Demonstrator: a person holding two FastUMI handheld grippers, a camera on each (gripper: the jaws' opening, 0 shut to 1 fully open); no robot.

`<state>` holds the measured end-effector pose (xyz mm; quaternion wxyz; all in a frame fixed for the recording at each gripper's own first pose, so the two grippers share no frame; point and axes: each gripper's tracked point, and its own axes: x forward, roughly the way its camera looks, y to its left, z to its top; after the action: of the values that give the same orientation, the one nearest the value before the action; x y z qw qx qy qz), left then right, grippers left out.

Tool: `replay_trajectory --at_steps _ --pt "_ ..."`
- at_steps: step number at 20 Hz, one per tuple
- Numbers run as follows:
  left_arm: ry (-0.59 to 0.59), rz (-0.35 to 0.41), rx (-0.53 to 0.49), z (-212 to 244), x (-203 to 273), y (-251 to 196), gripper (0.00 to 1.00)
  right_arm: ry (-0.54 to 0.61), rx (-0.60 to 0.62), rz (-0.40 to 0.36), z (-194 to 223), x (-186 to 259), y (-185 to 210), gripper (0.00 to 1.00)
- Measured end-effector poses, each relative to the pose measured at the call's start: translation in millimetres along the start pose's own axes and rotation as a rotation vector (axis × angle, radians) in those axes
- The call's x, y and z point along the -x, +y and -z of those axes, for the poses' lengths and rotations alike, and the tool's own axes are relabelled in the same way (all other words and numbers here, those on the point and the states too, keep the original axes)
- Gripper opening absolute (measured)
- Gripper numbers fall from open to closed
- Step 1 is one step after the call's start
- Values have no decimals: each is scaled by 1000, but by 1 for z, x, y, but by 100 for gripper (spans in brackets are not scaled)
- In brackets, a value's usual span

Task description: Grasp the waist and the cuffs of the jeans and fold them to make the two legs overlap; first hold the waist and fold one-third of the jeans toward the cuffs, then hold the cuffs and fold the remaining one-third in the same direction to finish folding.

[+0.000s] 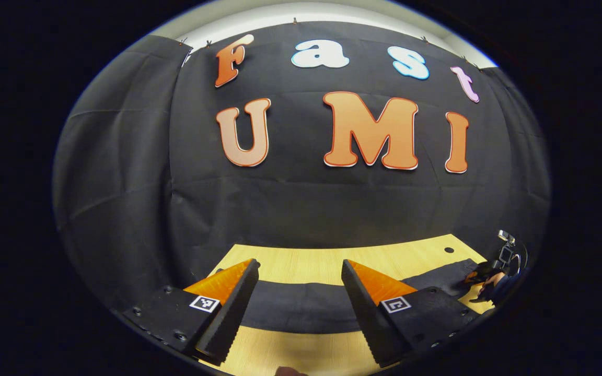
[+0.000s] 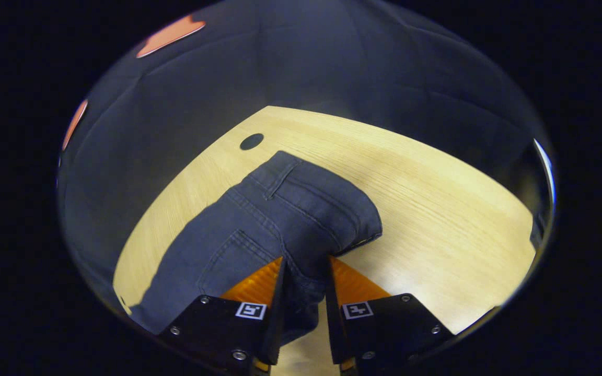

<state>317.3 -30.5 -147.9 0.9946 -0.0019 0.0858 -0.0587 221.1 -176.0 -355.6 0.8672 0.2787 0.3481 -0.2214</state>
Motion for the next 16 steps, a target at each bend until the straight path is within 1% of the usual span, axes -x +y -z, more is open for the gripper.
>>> replay_trajectory --at_steps 1,2,3,4,6,9,10,13,14,15,16 --pt "9 1 -4 3 0 -2 96 -6 -3 1 -1 -2 0 33" --pt "18 -2 -8 4 0 -2 96 1 24 -12 0 -3 0 18" --pt "24 -2 -7 6 1 -2 96 0 29 -19 -2 -3 1 23" --pt "27 6 -5 5 3 -4 96 -10 27 -32 -4 -1 5 23" --pt "22 20 -7 4 2 -6 96 -67 23 -66 -15 9 13 23" --pt "10 61 -15 -1 -3 -10 95 -127 43 -107 -26 50 24 23" --pt "1 76 -21 -4 -3 -11 96 -139 63 -125 -28 65 28 23" --pt "-8 115 -23 -6 -4 -7 96 -188 104 -162 -26 101 44 22" --pt "-12 120 -19 -8 -5 -3 96 -203 124 -176 -25 110 49 17" --pt "-13 122 -13 -7 -5 3 96 -219 143 -193 -23 123 57 22" --pt "-10 125 -6 -6 -4 8 96 -229 166 -210 -20 134 65 22"
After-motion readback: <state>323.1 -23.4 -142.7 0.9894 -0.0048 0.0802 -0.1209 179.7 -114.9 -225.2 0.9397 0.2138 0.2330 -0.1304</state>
